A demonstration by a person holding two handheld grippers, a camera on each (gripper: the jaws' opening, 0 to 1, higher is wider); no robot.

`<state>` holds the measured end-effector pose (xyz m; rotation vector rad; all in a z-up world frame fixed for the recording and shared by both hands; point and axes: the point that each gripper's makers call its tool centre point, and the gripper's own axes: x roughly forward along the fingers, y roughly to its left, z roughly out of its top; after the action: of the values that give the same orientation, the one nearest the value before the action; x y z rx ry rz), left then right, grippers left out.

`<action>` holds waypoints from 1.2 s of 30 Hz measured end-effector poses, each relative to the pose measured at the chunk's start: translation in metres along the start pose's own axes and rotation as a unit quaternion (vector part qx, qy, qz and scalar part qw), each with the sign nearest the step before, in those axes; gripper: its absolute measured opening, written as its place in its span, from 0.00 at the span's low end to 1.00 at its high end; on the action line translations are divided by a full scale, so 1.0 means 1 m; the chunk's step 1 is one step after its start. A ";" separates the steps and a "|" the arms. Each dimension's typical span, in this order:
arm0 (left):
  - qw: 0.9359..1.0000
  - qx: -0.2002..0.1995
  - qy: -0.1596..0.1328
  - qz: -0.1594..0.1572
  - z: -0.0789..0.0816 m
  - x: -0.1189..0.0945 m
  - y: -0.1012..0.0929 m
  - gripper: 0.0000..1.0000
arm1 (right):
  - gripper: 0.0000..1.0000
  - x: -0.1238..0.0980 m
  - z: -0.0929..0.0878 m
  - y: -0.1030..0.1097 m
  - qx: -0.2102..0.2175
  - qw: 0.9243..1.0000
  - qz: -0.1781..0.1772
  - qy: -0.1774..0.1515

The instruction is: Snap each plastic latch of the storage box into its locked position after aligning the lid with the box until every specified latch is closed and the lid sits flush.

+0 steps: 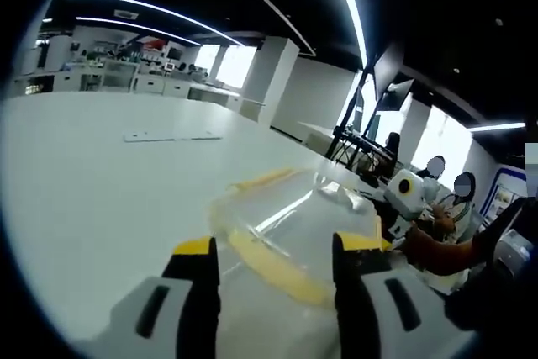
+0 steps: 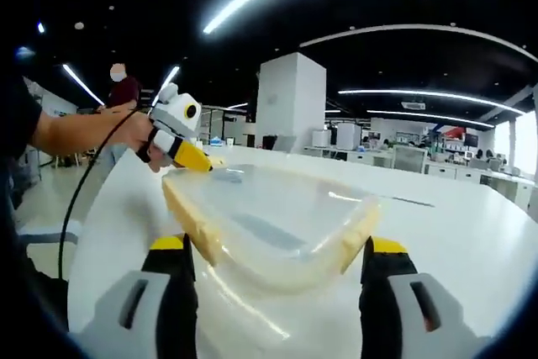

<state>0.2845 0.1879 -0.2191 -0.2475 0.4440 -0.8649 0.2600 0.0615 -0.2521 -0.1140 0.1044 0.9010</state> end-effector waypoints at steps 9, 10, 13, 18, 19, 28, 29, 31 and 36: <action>1.000 -0.001 0.006 -0.005 0.001 0.002 0.001 0.55 | 0.83 -0.003 0.002 0.002 -0.002 1.000 0.007 -0.013; 1.000 -0.002 0.006 -0.007 0.000 0.003 0.001 0.56 | 0.83 -0.004 0.002 0.002 -0.003 1.000 0.008 -0.013; 1.000 -0.025 0.000 -0.012 -0.003 0.005 0.000 0.58 | 0.82 -0.007 0.000 0.000 -0.013 1.000 0.015 -0.009; 0.999 -0.034 -0.002 -0.014 -0.003 0.008 0.004 0.60 | 0.79 -0.009 -0.002 -0.001 -0.031 0.999 0.027 -0.004; 0.999 -0.033 -0.002 -0.015 -0.003 0.009 0.003 0.62 | 0.79 -0.010 -0.003 -0.001 -0.035 0.999 0.029 -0.002; 1.000 0.016 0.000 -0.006 -0.004 0.007 0.002 0.73 | 0.80 -0.023 -0.007 -0.008 -0.168 0.984 0.047 0.031; 1.000 0.017 0.000 -0.007 -0.004 0.007 0.001 0.74 | 0.79 -0.023 -0.006 -0.008 -0.180 0.982 0.048 0.033; 1.000 0.022 0.001 -0.008 -0.006 0.004 -0.001 0.75 | 0.78 -0.024 -0.004 -0.011 -0.223 0.973 0.049 0.040; 0.999 0.030 -0.023 -0.015 0.001 -0.001 -0.011 0.80 | 0.80 -0.026 0.005 -0.010 -0.224 0.972 0.068 0.032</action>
<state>0.2768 0.1818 -0.2139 -0.2194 0.3722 -0.8985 0.2519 0.0356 -0.2435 -0.5636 -0.0339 1.0470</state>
